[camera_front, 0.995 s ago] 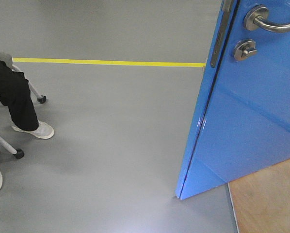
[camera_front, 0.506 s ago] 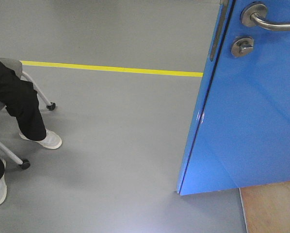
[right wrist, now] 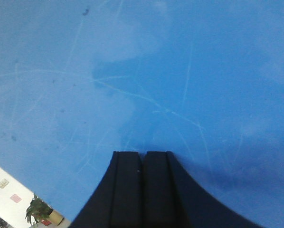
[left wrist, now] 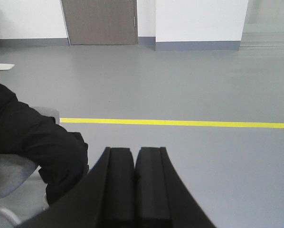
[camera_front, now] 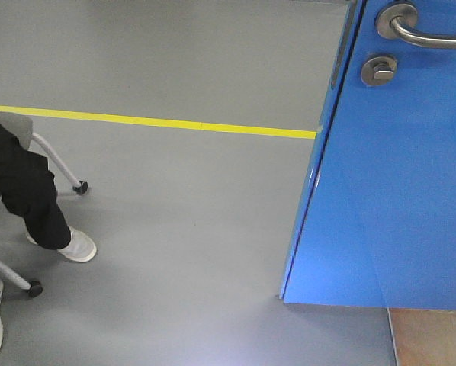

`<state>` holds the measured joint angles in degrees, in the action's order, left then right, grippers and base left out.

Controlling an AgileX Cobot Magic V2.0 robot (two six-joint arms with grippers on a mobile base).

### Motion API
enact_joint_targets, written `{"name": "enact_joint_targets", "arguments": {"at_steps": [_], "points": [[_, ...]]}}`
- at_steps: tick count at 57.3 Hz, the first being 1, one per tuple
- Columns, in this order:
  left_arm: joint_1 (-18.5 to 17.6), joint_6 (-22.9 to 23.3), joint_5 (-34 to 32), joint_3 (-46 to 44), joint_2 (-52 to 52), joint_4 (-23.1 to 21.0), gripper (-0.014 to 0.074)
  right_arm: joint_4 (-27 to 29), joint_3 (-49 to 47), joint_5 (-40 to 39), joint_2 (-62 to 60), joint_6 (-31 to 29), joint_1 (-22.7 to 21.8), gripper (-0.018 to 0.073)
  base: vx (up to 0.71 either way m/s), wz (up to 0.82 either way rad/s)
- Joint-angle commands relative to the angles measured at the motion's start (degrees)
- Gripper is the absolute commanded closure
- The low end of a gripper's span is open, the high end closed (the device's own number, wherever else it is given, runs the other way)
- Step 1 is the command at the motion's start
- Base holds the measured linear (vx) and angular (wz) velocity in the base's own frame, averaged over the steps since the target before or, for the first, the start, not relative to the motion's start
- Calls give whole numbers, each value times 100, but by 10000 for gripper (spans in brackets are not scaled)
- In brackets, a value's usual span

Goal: Move to blue door and open it

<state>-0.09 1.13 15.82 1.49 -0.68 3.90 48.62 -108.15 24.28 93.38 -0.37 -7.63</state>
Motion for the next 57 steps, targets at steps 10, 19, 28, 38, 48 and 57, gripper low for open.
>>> {"name": "enact_joint_targets", "arguments": {"at_steps": [10, 19, 28, 38, 48, 57], "points": [[-36, 39, -487, -149, -65, -16, 524, 95, -144, -306, -156, -36, 10, 547, 27, -4], [-36, 39, -487, -149, -65, -16, 524, 95, -144, -306, -156, -36, 10, 547, 27, -10], [-36, 39, -487, -149, -65, -16, 524, 95, -144, -306, -156, -36, 10, 547, 26, -11], [-36, 39, -487, -149, -65, -16, 524, 95, -144, -306, -156, -36, 10, 547, 24, -9], [-36, 39, -487, -149, -65, -16, 524, 89, -144, -306, -157, -36, 10, 547, 19, -6], [-36, 39, -487, -149, -65, -16, 524, 89, -144, -306, -149, -36, 10, 547, 11, -3]]}}
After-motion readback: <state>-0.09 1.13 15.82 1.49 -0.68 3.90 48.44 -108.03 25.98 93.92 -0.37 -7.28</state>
